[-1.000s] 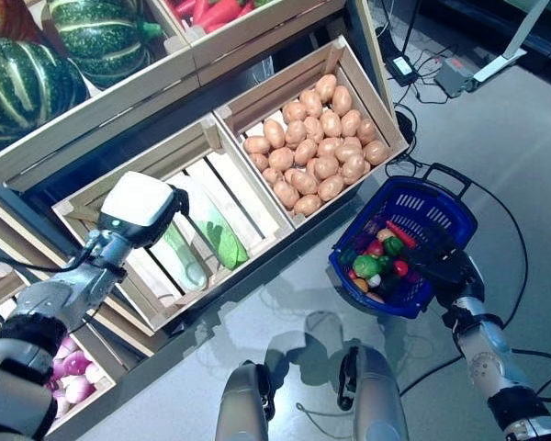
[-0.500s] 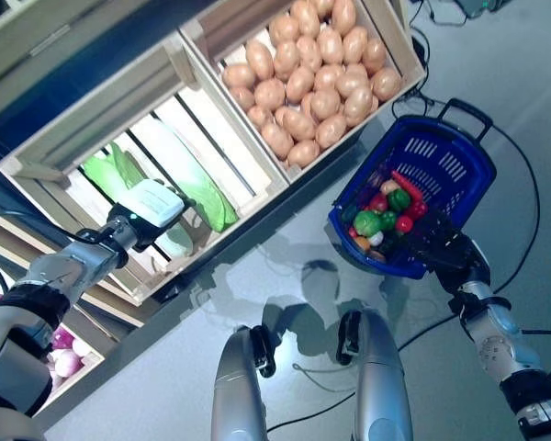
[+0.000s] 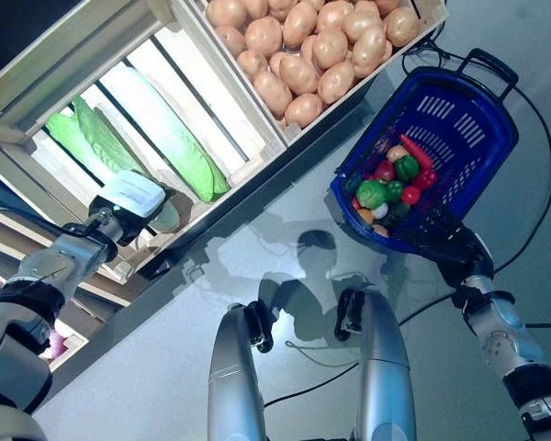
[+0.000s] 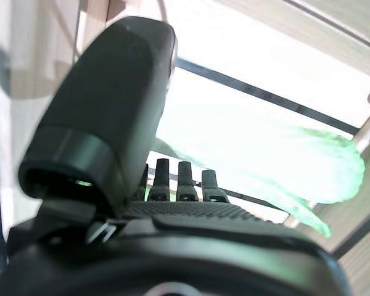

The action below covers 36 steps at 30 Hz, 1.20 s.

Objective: Put vegetables into the basket

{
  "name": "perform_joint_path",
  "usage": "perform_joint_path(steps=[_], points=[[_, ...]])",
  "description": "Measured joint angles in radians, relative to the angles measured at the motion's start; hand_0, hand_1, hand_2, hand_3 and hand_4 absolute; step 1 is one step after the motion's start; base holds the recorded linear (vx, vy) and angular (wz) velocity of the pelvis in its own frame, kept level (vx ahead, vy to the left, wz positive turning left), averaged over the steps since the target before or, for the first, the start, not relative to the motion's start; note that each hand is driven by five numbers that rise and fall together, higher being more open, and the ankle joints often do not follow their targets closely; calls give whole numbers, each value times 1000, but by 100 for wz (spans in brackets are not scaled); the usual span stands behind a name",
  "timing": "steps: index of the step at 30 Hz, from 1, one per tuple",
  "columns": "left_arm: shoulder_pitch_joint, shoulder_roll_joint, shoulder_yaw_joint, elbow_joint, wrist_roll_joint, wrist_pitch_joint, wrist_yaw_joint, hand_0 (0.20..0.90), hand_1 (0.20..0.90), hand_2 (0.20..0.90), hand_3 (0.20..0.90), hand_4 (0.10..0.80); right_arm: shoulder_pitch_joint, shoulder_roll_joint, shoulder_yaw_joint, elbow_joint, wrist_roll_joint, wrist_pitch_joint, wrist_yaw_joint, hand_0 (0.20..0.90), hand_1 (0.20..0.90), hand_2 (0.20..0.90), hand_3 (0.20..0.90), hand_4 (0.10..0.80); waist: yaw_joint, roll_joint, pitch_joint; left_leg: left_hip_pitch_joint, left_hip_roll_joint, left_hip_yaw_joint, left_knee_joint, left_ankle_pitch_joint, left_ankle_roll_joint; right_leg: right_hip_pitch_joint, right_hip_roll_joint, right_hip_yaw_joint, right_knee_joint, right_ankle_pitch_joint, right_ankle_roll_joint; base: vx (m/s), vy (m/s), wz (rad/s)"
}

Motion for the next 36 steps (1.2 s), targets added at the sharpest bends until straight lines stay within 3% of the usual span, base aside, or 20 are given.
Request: perform_joint_path(steps=[11, 18, 33, 34, 36], points=[[-14, 0, 19, -5, 16, 68, 104, 900, 900, 900, 900, 800, -29, -68, -9, 0, 32, -2, 5, 900, 900, 900, 900, 800, 2, 18, 12, -137, 11, -20, 110, -16, 3, -129, -10, 9, 101, -10, -19, -21, 46, 2], [-64, 0, 43, 11, 195, 158, 192, 900, 900, 900, 900, 800, -66, -102, -25, 2, 43, -28, 11, 900, 900, 900, 900, 800, 6, 25, 20, -317, 25, -48, 256, -31, 10, -303, -14, 26, 231, -22, -41, -31, 46, 1], [-80, 28, 59, -2, 244, 138, 261, 900, 900, 900, 900, 800, -108, -158, -31, 12, 74, -78, 33, 900, 900, 900, 900, 800, 26, 56, 7, -423, 30, -64, 314, -35, 11, -399, -27, 24, 283, -29, -46, -2, 1, 1], [-78, 29, 58, -2, 236, 137, 272, 300, 300, 300, 300, 400, -110, -159, -31, 12, 75, -79, 33, 900, 900, 900, 900, 800, 27, 58, 2, -435, 29, -65, 322, -35, 13, -409, -29, 24, 290, -30, -46, -15, -27, 8], [-83, 29, 59, -2, 215, 133, 288, 300, 300, 300, 300, 400, -115, -160, -30, 13, 77, -80, 33, 900, 900, 900, 900, 800, 27, 58, -1, -456, 30, -68, 340, -35, 13, -427, -35, 24, 308, -31, -48, -11, -23, 6]])
